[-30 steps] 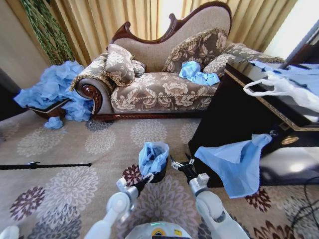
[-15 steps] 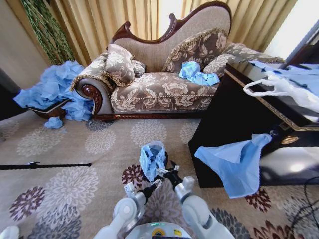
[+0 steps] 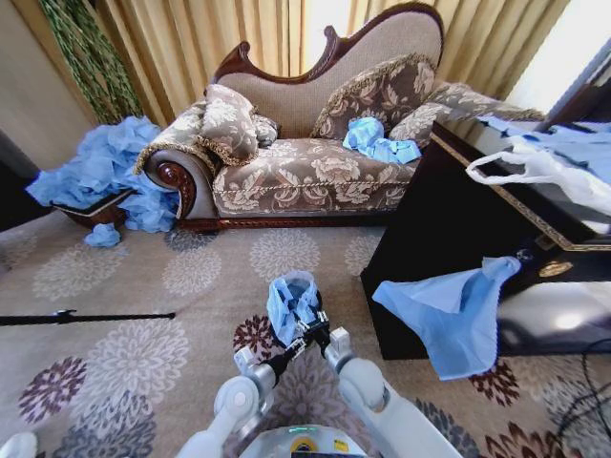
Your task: Place a garbage bag over the trash bin.
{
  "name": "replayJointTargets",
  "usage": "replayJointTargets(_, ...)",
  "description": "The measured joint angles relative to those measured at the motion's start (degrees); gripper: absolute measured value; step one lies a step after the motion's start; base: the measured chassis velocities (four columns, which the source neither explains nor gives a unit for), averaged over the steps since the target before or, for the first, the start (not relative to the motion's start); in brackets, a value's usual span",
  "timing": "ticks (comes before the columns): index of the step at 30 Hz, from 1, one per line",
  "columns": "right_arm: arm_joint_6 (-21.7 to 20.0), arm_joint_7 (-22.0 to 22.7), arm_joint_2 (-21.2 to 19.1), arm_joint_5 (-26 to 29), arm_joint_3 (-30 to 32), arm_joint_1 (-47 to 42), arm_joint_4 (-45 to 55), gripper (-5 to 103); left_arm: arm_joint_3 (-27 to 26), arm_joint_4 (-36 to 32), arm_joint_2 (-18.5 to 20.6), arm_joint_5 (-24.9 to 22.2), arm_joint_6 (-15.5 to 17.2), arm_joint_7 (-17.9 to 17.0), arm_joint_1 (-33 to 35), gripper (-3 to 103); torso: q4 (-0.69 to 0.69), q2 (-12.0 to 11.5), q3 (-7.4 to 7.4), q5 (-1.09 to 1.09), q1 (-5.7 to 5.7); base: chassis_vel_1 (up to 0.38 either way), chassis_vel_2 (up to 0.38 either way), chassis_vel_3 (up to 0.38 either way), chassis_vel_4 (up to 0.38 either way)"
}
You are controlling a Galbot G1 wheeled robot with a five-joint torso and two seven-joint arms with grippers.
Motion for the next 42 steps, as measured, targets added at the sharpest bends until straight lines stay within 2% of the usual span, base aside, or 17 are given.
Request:
replayJointTargets(4,-5.1,0.1,-1.6,4.8,-0.9,1.7,1.2,24,-0.4,0.0,0.2,-0.1,0.0,0.0,-0.2,97,-0.01,0.0,0.0,0.0,0.0,0.0,0.0,0.0,0.0)
replayJointTargets(5,-5.1,0.1,-1.6,4.8,-0.9,1.7,1.2,24,-0.4,0.0,0.2,-0.1,0.0,0.0,-0.2,97,-0.01,0.0,0.0,0.0,0.0,0.0,0.0,0.0,0.0)
replayJointTargets(7,-6.5,0.1,-2.6,7.5,-1.5,2.7,1.3,12,-0.6,0.0,0.2,0.0,0.0,0.1,0.0,97,-0.01,0.0,0.0,0.0,0.0,0.0,0.0,0.0,0.0)
replayJointTargets(8,-6.5,0.1,-2.6,7.5,-1.5,2.7,1.3,12,-0.6,0.0,0.2,0.0,0.0,0.1,0.0,97,-0.01,0.0,0.0,0.0,0.0,0.0,0.0,0.0,0.0)
replayJointTargets(9,-7.0,0.2,-2.9,8.5,-1.6,3.2,1.2,7,-0.7,-0.1,0.2,0.0,0.0,0.2,0.1,97,-0.01,0.0,0.0,0.0,0.0,0.0,0.0,0.0,0.0)
replayJointTargets(12,-7.8,0.7,-3.7,10.8,-1.7,4.3,1.2,1,-0.8,-0.5,0.3,0.3,-0.1,0.4,0.6,97,-0.01,0.0,0.0,-0.01,0.0,0.0,0.0,0.0,0.0)
replayJointTargets(24,-7.1,2.1,-5.6,12.2,1.5,3.0,4.3,0,-1.8,-1.5,1.7,0.2,-0.6,0.7,0.3,100,0.0,0.0,0.0,0.0,0.0,0.0,0.0,0.0,0.0)
replayJointTargets(31,-6.3,2.5,-6.2,11.8,9.5,-2.6,6.9,0,-2.8,-3.3,2.6,-1.8,-0.4,-0.9,0.4,100,-0.02,0.0,-0.01,0.0,0.0,0.0,0.0,0.0,0.0)
replayJointTargets(35,-5.7,3.0,-5.5,12.2,10.5,-4.0,6.7,0,-2.8,-3.3,2.7,-1.8,-0.3,-1.0,0.3,100,-0.01,0.0,-0.01,0.0,0.0,0.0,0.0,0.0,0.0)
replayJointTargets(39,-2.8,2.1,-4.7,10.0,11.0,-5.1,6.8,0,-2.6,-3.5,2.6,-1.7,-0.3,-1.2,0.3,100,-0.02,0.0,0.0,0.01,0.0,0.0,0.0,0.0,0.0)
replayJointTargets(42,-3.8,1.8,-5.4,10.5,9.7,-3.9,8.2,-1,-2.4,-3.5,2.6,-1.6,-0.3,-1.3,0.3,100,-0.02,0.0,-0.01,-0.02,0.0,0.0,0.0,0.0,0.0)
